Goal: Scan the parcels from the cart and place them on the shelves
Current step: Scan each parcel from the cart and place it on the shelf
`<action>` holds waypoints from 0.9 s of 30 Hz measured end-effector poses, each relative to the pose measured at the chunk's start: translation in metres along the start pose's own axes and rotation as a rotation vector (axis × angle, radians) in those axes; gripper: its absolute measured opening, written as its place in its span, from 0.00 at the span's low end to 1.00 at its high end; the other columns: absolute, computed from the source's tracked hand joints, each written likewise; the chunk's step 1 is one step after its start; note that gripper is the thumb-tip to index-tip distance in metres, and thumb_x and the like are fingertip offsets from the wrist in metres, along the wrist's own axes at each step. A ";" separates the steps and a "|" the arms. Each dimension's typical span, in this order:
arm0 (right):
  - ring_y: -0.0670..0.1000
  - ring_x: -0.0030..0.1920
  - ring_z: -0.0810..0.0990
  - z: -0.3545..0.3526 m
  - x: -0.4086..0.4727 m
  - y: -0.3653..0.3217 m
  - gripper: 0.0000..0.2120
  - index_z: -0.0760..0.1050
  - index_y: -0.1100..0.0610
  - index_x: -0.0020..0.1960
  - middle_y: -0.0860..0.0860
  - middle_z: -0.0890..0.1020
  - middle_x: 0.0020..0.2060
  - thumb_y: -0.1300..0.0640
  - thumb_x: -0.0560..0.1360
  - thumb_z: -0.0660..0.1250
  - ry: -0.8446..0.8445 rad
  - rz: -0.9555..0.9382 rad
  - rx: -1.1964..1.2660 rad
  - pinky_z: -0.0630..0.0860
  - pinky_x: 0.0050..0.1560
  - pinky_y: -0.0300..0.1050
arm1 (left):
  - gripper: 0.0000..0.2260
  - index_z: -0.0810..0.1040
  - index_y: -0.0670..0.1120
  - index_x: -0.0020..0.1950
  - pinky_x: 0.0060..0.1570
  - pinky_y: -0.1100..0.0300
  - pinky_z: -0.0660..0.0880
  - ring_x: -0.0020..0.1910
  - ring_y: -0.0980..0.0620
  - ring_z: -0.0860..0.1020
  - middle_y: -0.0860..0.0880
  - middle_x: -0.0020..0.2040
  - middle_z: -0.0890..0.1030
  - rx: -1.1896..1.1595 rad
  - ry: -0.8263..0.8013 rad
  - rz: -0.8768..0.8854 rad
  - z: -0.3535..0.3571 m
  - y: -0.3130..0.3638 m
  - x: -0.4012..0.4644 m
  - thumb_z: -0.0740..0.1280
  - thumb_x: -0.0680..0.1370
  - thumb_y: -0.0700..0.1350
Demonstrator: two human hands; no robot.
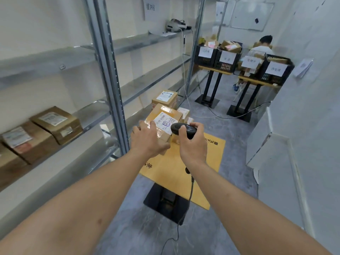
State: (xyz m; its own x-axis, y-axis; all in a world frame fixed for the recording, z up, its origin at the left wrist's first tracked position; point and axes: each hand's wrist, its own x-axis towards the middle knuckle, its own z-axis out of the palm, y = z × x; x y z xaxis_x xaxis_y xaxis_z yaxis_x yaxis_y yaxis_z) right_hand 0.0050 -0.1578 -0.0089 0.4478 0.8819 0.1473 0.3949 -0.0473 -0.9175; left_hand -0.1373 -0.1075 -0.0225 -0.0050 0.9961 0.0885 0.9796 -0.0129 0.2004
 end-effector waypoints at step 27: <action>0.52 0.50 0.80 0.279 0.115 -0.068 0.13 0.68 0.44 0.64 0.46 0.82 0.49 0.41 0.82 0.62 -0.609 -0.152 0.084 0.77 0.53 0.51 | 0.43 0.65 0.55 0.78 0.60 0.45 0.73 0.66 0.32 0.70 0.37 0.68 0.71 -0.106 0.037 -0.780 -0.015 -0.204 0.146 0.68 0.68 0.74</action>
State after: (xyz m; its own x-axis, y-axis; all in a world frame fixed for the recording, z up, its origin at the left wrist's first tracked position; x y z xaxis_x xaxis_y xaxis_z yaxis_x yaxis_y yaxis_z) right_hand -0.1943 0.0782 -0.0324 -0.1550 0.9858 0.0640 0.3425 0.1143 -0.9326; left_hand -0.3411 0.0392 -0.0358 -0.6916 0.7174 -0.0837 0.6662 0.6784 0.3096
